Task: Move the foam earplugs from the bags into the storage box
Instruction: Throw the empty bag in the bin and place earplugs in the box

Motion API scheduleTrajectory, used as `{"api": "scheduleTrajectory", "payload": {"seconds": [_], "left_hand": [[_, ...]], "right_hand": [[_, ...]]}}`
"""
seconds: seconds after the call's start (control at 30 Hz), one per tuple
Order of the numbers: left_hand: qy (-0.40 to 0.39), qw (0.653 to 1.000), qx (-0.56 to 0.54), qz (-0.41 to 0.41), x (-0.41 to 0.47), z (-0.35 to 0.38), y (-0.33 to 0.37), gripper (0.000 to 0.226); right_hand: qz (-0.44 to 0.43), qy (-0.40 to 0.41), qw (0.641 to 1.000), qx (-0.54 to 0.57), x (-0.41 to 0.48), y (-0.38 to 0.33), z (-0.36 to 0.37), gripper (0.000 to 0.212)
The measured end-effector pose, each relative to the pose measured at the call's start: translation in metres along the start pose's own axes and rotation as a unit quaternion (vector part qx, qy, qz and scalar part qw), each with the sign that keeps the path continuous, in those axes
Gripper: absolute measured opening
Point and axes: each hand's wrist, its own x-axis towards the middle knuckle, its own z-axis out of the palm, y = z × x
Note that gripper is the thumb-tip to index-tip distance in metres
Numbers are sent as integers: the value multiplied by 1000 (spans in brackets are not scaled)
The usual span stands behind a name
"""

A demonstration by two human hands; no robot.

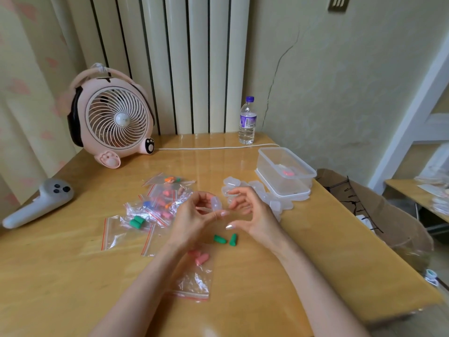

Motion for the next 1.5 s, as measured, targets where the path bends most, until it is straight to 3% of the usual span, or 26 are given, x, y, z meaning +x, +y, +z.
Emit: {"api": "scheduleTrajectory", "payload": {"seconds": [0.13, 0.2, 0.37, 0.5, 0.67, 0.8, 0.87, 1.03, 1.2, 1.37, 1.5], "left_hand": [[42, 999, 17, 16, 7, -14, -6, 50], [46, 999, 12, 16, 7, -17, -5, 53], [51, 999, -1, 19, 4, -18, -2, 58], [62, 998, 14, 26, 4, -18, -2, 44], [57, 997, -7, 53, 4, -16, -3, 49], [30, 997, -43, 49, 1, -15, 2, 46], [15, 996, -78, 38, 0, -15, 4, 45], [-49, 990, -129, 28, -3, -14, 6, 44], [-94, 992, -75, 25, -2, -11, 0, 42], [-111, 992, 23, 59, -3, -5, -5, 40], [-99, 992, 26, 79, -3, -1, -5, 48]], "right_hand": [[61, -159, 983, -75, -5, 6, -14, 49], [66, -180, 975, -115, -6, 10, -12, 42], [75, -125, 984, -98, -5, 11, -11, 27], [65, -48, 996, -23, -6, -1, -3, 19], [19, -83, 986, -146, -6, 3, 21, 19], [0, -85, 980, -181, -7, 3, 25, 19], [1, -51, 988, -145, -7, 1, 24, 21], [36, 17, 997, 71, -5, -4, 15, 27], [36, 38, 986, 156, -4, -7, 7, 28], [13, 63, 984, 168, -3, -9, 7, 29], [-9, 57, 994, 92, -4, -6, 13, 25]]}}
